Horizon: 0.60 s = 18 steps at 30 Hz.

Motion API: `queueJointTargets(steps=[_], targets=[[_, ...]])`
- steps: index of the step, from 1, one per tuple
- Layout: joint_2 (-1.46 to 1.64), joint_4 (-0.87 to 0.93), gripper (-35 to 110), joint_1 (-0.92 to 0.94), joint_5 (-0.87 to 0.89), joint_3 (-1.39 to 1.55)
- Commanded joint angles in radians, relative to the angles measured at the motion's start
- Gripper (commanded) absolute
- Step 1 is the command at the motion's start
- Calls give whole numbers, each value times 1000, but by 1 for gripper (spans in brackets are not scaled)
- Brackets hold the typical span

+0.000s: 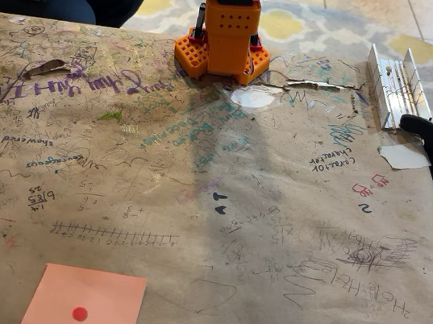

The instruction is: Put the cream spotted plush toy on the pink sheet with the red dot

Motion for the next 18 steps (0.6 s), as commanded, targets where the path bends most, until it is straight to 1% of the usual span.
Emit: queueJointTargets(steps=[1,3,5,6,8,9,10,11,13,14,15,16,18], targets=[[-64,-253,0,92,-8,178],[-216,-477,0,161,3,227],[-514,-621,0,227,26,135],[-710,-637,0,242,18,34],[-1170,-583,0,267,-40,-224],[-1382,-518,14,295,-94,-337],[-1488,-499,23,325,-89,-362],[-1513,-525,27,351,-98,-299],[-1506,-686,35,377,-149,-92],[-1519,-684,46,382,-206,-52],[-1525,-612,52,385,-229,-54],[-1514,-561,47,388,-236,-44],[-1442,-578,46,385,-255,66]])
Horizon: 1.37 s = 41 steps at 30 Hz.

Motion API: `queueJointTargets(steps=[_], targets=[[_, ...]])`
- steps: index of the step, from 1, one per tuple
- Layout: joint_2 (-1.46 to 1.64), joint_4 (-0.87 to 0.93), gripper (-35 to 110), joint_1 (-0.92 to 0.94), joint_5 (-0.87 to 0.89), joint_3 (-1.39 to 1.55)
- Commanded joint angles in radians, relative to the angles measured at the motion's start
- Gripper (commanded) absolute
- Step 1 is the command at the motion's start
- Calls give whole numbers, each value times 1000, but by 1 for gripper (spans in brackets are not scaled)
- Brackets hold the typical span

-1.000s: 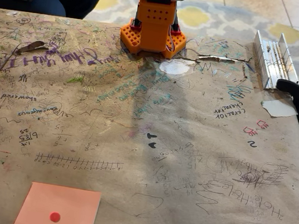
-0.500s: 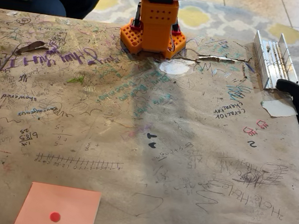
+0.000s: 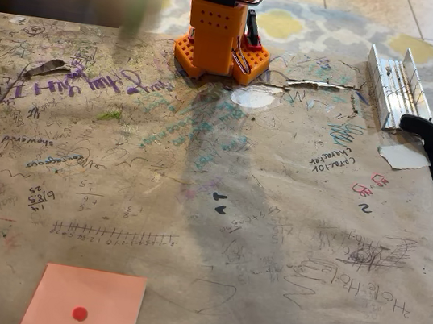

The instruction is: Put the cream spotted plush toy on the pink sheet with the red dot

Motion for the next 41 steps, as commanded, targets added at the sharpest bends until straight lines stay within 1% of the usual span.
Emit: queueJointTargets(steps=[1,3,8,9,12,14,15,16,17,18,19,22,24,26,27,29,31,32,34,35,38,41], targets=[[110,-6,46,11,-60,163],[195,17,47,-3,-74,259],[436,6,46,-25,-94,522],[492,41,45,-29,-92,561],[778,201,43,-54,-95,730],[1101,364,40,-84,-114,890],[1292,468,39,-103,-121,963],[1488,614,38,-121,-135,1017],[1485,749,38,-152,-153,997],[1407,801,37,-144,-123,962],[1381,807,37,-137,-107,966],[1499,834,36,-127,-121,1091],[1494,845,36,-123,-118,1152],[1493,821,35,-100,-114,1239],[1493,795,36,-80,-84,1282],[1493,790,32,-66,-80,1289],[1493,792,33,-77,-92,1289],[1493,796,34,-86,-126,1293],[1493,816,35,-109,-287,1319],[1491,816,34,-109,-331,1330],[1493,807,33,-48,-451,1353],[1491,813,33,60,-658,1370]])
